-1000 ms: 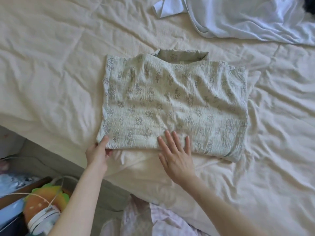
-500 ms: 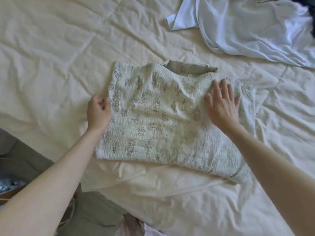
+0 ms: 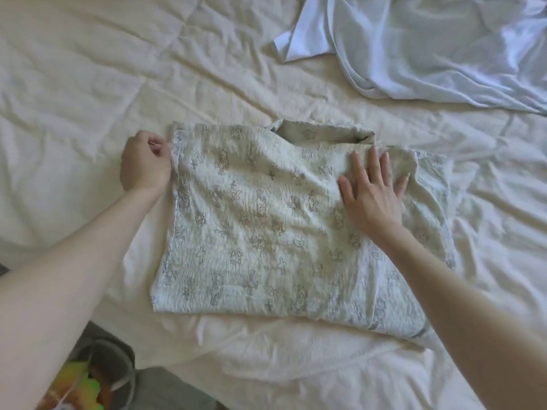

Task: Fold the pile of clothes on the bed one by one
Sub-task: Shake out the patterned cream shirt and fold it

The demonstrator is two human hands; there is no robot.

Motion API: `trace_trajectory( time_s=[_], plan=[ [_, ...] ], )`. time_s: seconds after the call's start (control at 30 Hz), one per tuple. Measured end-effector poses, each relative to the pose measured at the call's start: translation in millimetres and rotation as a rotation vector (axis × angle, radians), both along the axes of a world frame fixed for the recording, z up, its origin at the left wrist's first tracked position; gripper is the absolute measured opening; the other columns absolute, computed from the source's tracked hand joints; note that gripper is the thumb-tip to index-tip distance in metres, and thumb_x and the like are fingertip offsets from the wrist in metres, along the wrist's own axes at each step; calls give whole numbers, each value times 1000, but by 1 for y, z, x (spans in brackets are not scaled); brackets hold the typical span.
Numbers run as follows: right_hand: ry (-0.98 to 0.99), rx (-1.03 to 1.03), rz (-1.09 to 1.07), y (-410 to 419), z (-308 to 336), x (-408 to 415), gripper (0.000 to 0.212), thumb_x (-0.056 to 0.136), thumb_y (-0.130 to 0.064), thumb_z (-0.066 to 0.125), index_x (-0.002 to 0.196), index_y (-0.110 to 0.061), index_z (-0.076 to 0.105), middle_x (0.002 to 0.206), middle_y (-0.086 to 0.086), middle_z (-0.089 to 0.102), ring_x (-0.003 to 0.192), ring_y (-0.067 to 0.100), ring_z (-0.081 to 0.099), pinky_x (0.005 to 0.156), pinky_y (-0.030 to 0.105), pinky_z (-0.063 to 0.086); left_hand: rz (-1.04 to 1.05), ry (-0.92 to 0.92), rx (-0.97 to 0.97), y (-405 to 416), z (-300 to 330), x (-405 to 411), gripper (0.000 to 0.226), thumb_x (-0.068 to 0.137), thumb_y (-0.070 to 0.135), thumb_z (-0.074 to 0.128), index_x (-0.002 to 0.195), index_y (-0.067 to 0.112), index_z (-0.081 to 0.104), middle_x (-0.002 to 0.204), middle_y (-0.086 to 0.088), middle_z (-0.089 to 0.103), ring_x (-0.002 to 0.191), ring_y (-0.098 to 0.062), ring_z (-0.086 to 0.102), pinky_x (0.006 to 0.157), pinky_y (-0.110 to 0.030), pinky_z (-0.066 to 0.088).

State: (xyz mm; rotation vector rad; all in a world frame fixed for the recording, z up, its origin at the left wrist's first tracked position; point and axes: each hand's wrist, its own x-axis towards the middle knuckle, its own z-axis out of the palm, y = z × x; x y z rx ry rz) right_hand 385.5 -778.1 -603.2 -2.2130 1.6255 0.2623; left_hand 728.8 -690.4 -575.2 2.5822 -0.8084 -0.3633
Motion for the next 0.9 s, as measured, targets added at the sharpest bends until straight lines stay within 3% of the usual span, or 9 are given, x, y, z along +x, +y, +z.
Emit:
trace_trajectory(
  time_s=[0.13, 0.3, 0.4, 0.53, 0.63, 0.73, 0.9],
  plan=[
    [-89, -53, 46, 69, 24, -4, 61, 97, -52, 11, 150, -29, -5, 158, 1, -15, 144, 19, -15, 115, 53, -10, 9, 112, -63, 59, 4, -31, 33, 93, 28, 56, 117, 5, 52, 109, -16, 60, 97, -28, 57, 85, -31, 41],
    [-177, -4, 243, 187, 39, 8, 53, 95, -41, 30, 141, -18, 44, 153, 9, 25, 142, 33, 19, 109, 59, 11, 143, 311, 70, 159, 9, -92, 26, 95, 30, 52, 108, 8, 54, 104, -10, 59, 99, -29, 57, 77, -34, 41],
    [-137, 27, 270, 223, 43, 10, 51, 94, -38, 33, 139, -18, 48, 150, 9, 32, 139, 34, 26, 107, 59, 14, 246, 364, 146, 185, 17, -109, 46, 95, 33, 53, 130, 4, 47, 129, -11, 52, 121, -28, 47, 93, -34, 38],
    [-111, 41, 191, 236, 45, 6, 53, 94, -35, 33, 143, -15, 40, 150, 11, 32, 139, 34, 26, 109, 57, 14, 553, 686, 19, 190, 20, -103, 37, 91, 24, 61, 118, -2, 57, 116, -15, 61, 106, -31, 58, 94, -44, 48],
    [-35, 158, 221, 232, 35, -1, 55, 100, -40, 29, 149, -26, 8, 156, 2, 3, 145, 28, 5, 116, 52, -6, 733, 910, -101, 189, 26, -95, 17, 89, 8, 63, 105, 2, 61, 100, -11, 65, 91, -25, 61, 75, -35, 51],
    [45, 211, 248, 224, 19, -2, 55, 101, -46, 14, 139, -35, -24, 156, -4, -19, 138, 17, -27, 111, 45, -22, 680, 931, -113, 191, 30, -93, 16, 87, 4, 63, 103, 6, 63, 93, -6, 66, 88, -21, 61, 68, -30, 49],
    [109, 194, 246, 229, 18, 4, 56, 100, -48, 9, 146, -32, -20, 158, -2, -17, 144, 19, -19, 111, 48, -18, 587, 886, -162, 203, 36, -98, 15, 89, 8, 63, 104, 6, 62, 103, -10, 65, 96, -22, 61, 87, -38, 50]
  ],
)
